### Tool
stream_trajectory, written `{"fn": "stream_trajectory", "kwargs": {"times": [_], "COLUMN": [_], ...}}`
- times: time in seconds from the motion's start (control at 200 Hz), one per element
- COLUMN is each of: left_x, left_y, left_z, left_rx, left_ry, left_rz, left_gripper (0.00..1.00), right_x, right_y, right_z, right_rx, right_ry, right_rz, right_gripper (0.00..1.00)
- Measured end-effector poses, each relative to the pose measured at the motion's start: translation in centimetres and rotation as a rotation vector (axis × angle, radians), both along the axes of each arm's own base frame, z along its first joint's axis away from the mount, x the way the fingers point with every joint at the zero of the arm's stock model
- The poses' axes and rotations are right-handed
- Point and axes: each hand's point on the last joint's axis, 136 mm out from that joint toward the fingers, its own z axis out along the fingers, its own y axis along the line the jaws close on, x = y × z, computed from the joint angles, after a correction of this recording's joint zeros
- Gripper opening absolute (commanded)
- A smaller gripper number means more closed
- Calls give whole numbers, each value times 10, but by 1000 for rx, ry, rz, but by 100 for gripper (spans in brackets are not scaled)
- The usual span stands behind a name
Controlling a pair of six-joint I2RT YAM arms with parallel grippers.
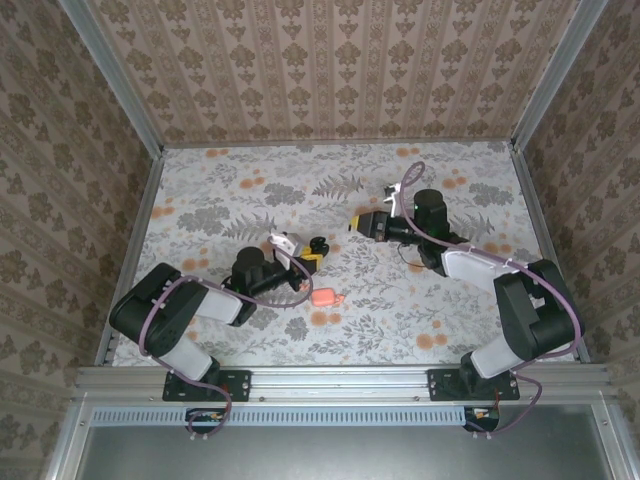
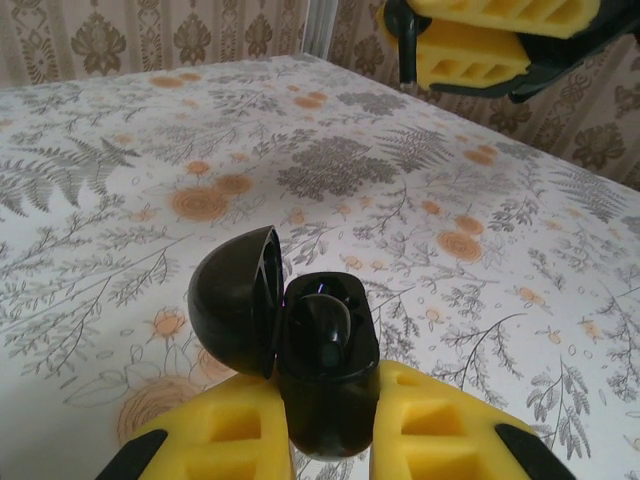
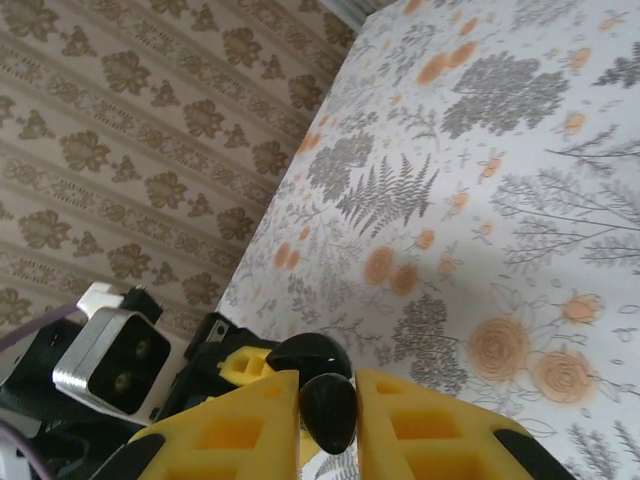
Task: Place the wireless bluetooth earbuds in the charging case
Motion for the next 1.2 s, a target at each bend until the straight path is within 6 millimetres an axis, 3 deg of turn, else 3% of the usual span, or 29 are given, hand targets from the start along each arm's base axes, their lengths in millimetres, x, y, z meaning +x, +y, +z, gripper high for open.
{"fn": "stream_trajectory", "kwargs": {"times": [0.305,0.6,1.205], "left_x": [-1,-1,-2], "left_y": [-5,-9,-10], "left_z": [12,21,23], "left_rx": [-39,-65,-75], "left_ry": [-14,-27,-23], "left_rz": [-27,-48,-58], "left_gripper": [7,7,7], "right_x": [-19,-23,-19], "right_y": [24,42,48], "right_z": [5,12,-4], "right_rx": [-7,3,-5], "right_ry": [-53,-88,-63], "right_rz": [93,141,153], "right_gripper": [22,22,22]}}
